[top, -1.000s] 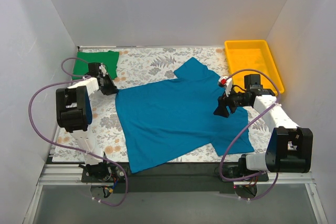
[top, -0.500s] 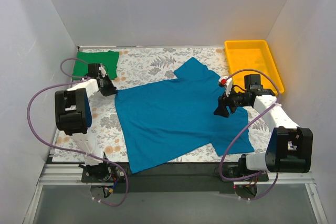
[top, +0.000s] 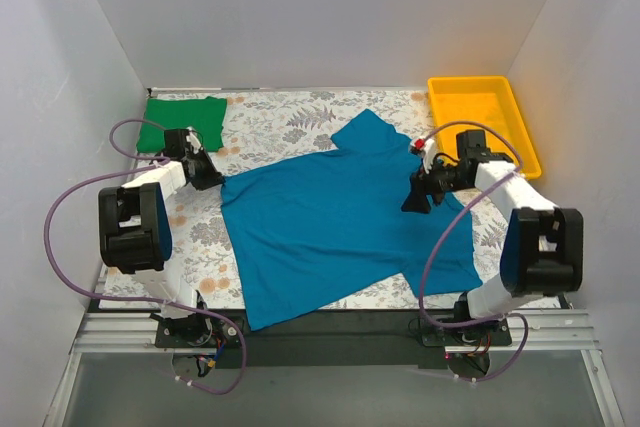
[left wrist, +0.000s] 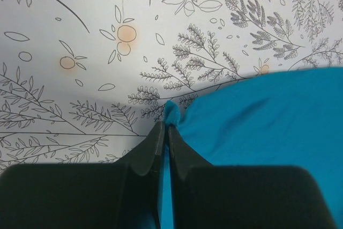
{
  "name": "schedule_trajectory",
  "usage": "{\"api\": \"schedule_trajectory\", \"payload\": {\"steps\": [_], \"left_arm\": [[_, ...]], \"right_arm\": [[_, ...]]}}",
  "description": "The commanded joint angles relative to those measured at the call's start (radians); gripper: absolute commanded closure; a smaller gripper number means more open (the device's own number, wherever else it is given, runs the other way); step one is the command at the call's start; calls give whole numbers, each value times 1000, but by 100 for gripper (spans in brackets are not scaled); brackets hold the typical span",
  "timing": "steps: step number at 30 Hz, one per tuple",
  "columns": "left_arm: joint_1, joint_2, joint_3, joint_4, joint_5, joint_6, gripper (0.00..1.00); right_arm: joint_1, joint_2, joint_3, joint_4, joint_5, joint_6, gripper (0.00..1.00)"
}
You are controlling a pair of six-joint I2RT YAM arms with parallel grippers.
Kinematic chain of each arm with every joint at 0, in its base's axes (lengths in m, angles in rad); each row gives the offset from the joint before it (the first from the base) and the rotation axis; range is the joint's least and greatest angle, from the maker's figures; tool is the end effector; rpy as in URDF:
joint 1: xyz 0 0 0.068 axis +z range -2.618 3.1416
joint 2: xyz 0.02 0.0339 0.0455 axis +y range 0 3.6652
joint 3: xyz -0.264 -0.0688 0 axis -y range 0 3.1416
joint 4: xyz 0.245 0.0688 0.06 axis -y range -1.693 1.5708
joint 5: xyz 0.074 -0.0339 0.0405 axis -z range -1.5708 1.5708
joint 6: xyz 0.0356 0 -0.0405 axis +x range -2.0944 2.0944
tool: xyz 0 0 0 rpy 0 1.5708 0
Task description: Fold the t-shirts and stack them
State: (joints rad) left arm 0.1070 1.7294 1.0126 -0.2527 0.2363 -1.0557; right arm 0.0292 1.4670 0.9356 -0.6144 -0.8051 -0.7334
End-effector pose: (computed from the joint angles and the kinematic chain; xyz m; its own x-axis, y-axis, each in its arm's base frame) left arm 0.3462 0.0288 0.1689 -0.4281 -0.8969 -0.1107 -0.6998 0.4065 -0.5874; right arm 0.2741 0.0337 0.2138 -0.4641 -0.4777 -0.7460 -0.8453 0.4904 0.2119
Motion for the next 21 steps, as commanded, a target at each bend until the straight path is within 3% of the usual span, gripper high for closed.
{"api": "schedule_trajectory", "payload": {"steps": [1,12,15,21], "left_arm": [[-1,-39,-12,29,23,-1,100],[-1,-54,-20,35,49,3,100],[-1,-57,-19,35,49,5,100],[-1,-57,-22,35,49,13,100]], "right_arm": [[43,120,185,27,3,61,34],[72,893,1287,56,153,555,39],[86,950,1269,230,257,626,36],[94,1079,1368,392,337,782,36]]}}
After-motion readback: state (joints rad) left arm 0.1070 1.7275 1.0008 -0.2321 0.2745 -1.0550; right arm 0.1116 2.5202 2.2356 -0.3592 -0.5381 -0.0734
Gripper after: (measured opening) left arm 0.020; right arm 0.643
